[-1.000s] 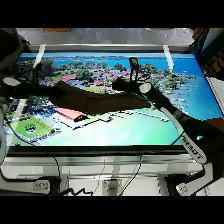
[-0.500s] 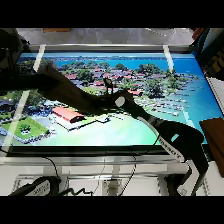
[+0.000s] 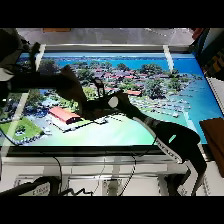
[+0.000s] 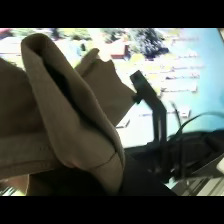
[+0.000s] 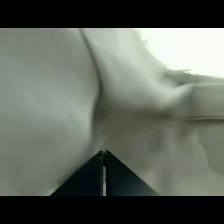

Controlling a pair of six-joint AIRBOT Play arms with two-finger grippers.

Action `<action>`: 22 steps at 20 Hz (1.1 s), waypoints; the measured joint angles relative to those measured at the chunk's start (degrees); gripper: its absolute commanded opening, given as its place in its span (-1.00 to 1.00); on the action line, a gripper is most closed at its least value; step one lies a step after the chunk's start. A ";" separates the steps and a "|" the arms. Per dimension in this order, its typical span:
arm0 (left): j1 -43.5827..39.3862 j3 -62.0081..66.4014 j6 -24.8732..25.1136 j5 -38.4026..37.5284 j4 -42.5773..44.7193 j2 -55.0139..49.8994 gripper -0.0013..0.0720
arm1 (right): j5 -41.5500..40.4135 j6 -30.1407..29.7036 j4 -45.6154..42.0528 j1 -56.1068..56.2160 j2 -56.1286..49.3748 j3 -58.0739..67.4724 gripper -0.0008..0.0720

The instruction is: Fold the clothes and pants, and hang the long-sleeved shirts on hangers.

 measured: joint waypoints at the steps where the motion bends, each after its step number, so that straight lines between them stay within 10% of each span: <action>1: -2.71 0.00 -0.02 2.25 0.00 -1.57 -0.93 | 2.29 1.05 -2.14 -2.45 0.87 0.04 -0.94; 6: -18.93 0.00 -0.20 22.03 -1.88 -11.50 -0.91 | 12.44 8.17 -10.93 -17.70 7.17 0.11 -0.94; 7: -22.23 0.00 -0.17 27.54 -2.64 -13.73 -0.61 | 14.49 8.92 -11.78 -20.85 8.48 0.11 -0.94; 9: -27.52 0.00 0.00 37.73 -3.65 -17.73 0.94 | 18.34 9.92 -12.98 -26.18 10.58 0.11 -0.94; 20: -29.66 0.00 0.04 51.58 -4.31 -15.87 0.97 | 24.74 12.92 -27.36 -38.40 8.57 -0.09 -0.94; 21: -28.68 0.02 0.04 51.65 -4.31 -14.62 0.97 | 24.79 14.71 -27.52 -38.86 7.10 -0.20 -0.64; 22: -27.76 0.00 0.04 51.67 -4.31 -13.57 0.97 | 24.79 16.55 -27.08 -39.21 5.68 -0.28 0.22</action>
